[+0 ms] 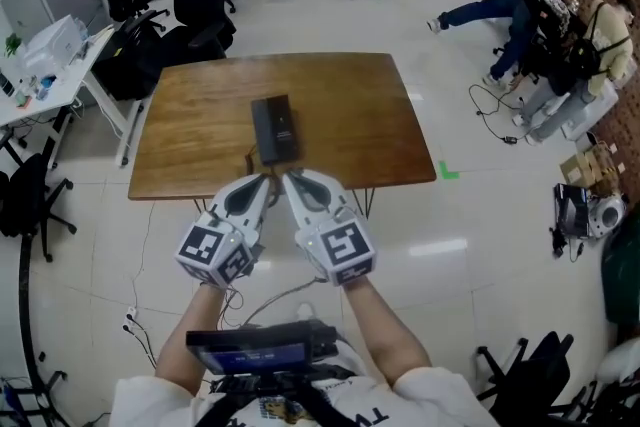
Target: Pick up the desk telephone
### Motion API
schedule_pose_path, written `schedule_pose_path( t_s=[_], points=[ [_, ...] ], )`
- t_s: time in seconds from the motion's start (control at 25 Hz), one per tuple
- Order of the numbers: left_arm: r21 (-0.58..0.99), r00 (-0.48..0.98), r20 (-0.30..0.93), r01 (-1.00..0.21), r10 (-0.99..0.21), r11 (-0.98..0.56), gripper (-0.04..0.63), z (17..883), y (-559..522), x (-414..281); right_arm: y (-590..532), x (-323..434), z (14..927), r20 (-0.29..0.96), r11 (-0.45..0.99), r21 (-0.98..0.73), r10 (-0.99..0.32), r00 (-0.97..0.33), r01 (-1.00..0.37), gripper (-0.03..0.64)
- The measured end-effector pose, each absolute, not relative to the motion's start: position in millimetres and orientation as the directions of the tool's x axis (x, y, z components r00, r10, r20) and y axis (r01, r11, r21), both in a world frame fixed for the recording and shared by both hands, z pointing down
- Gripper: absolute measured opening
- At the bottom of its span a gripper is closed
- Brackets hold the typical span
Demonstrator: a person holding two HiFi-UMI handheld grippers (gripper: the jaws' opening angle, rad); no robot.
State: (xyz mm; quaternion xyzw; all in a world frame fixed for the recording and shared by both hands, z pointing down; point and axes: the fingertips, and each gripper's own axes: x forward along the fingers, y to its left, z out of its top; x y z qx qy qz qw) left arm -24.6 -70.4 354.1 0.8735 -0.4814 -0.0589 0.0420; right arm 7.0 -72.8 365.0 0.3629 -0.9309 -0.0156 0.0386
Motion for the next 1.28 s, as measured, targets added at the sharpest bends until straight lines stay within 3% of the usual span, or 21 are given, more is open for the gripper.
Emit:
schedule_pose_path(
  t_s=[1.28],
  points=[
    [0.176,0.491,-0.018,-0.856,-0.871,-0.486,0.0,391.9,-203.5,-51.2,-198.5,-17.5,397.5,0.103,0.768,0.008,-0.638,-0.763,-0.64,0.003]
  ],
)
